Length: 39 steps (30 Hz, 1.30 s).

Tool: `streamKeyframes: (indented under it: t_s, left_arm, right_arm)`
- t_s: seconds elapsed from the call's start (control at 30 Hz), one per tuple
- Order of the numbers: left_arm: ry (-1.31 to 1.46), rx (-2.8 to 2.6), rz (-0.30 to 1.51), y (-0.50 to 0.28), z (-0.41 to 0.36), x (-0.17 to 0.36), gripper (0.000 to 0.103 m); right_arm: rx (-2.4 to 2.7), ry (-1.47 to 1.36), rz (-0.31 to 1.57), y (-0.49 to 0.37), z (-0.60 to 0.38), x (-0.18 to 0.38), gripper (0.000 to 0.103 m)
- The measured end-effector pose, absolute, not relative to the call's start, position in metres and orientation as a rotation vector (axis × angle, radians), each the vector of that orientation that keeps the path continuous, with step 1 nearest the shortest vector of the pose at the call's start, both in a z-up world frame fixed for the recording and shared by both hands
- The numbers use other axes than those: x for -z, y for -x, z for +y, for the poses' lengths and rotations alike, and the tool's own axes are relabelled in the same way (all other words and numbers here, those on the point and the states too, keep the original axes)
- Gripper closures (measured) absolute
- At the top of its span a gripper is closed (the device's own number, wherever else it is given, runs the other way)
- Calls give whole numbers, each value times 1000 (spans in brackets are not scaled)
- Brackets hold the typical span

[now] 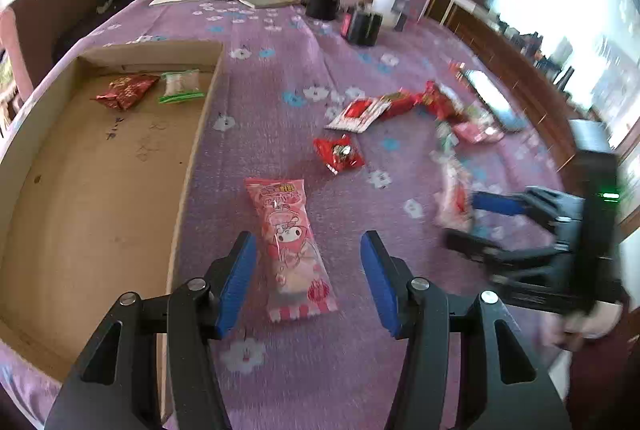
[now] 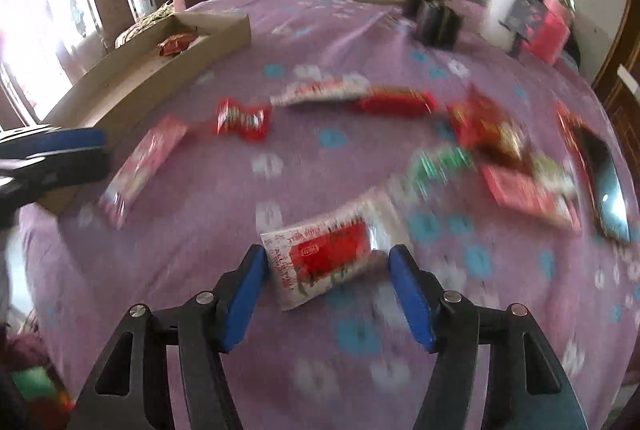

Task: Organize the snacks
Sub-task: 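Grasp the pink bunny packet with the left gripper while the right grasps the white-red packet, then carry both packets into the cardboard box and open both grippers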

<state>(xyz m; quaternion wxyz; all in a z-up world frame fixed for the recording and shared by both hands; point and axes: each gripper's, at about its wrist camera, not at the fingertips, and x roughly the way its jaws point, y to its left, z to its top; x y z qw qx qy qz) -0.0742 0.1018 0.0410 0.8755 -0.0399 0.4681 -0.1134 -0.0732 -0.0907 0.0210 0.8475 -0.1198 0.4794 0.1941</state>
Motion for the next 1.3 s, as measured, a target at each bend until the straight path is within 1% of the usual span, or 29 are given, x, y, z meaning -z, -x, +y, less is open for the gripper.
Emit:
streamKeyframes:
  t_s: [0.2,0.23,0.27,0.3,0.4,0.63,0.87,0.93,0.97,1.0,1.03,1.13,1.3]
  left_arm:
    - [-42,188,979,60,82,-24,51]
    - [-55,195,986,59,79,-21,64]
    - [-53,208,998,59,78,-19,74]
    - [-61,211,993,60,76,-19,77]
    - [-44,260,985,66,73,-22,78]
    - [-19,251,986,65,75,-21,77]
    - [-128,215,956,69,60,-17,71]
    - [-135,211,947,70,60,-17,72]
    - [-115,223,950,70,62,-18,78]
    - [-98,230,951,70,64,-18,80]
    - [-83,235,953,71,67,-19,81]
    - [0,262,958,74,79,-25,81]
    - [146,314,920,86,109,-52,81]
  right_arm:
    - [-387,187,990,91,-113,-23,37]
    - [-388,142,995,90,-118,-25,36]
    - [-388,102,1001,89,-122,-25,35]
    - [-390,40,1011,88,-129,-26,35]
    - [-388,-84,1032,82,-139,-28,34]
    - [-295,-182,1033,59,-123,-28,31]
    - [-157,-37,1011,50,-87,-23,30]
    - [-120,31,996,54,-80,-21,35]
    - [-103,66,986,57,-77,-20,46]
    - [-117,72,974,62,-77,-22,66]
    - [-126,66,976,63,-79,-23,71]
    - [-171,23,976,71,-88,-25,73]
    - [-228,-39,949,88,-97,-37,74]
